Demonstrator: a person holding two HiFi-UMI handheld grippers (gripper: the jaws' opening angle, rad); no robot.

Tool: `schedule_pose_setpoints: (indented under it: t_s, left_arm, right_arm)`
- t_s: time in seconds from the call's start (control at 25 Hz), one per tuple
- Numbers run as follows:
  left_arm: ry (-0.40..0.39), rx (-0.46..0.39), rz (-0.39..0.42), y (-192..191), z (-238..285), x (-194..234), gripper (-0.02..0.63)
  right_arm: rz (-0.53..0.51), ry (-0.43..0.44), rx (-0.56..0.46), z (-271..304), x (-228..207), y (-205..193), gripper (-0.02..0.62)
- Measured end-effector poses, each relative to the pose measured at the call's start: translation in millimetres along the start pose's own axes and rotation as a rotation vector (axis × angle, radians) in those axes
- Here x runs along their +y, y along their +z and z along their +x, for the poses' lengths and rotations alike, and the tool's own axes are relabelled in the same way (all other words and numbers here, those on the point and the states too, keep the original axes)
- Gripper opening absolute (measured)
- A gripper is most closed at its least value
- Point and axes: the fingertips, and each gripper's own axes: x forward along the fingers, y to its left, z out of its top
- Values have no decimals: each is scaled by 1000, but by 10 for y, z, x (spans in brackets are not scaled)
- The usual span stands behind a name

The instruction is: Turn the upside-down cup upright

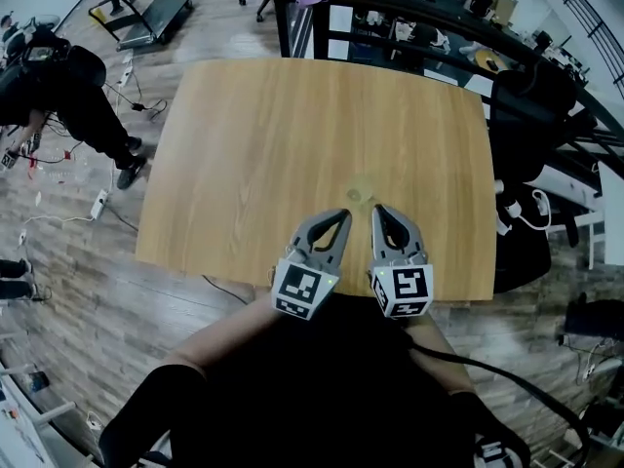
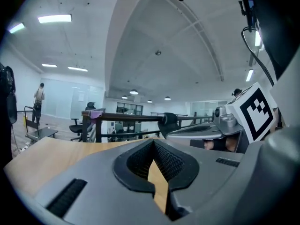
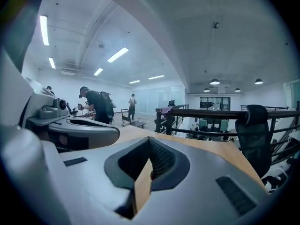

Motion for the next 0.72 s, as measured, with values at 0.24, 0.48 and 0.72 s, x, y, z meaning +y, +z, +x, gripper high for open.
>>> schedule_pose_setpoints:
  t_s: [0.24, 0.48, 0.72]
  left_arm:
    - [6, -28, 42, 135, -43, 97, 8]
    - [11, -42, 53, 219, -33, 224, 8]
    - [-3, -35, 56, 227, 52, 215, 8]
  right_arm:
    - [-22, -26, -35, 29, 133, 118, 14]
    - [-28, -38, -37, 70, 155, 201, 14]
    - [-34, -54, -48, 87, 97, 249, 14]
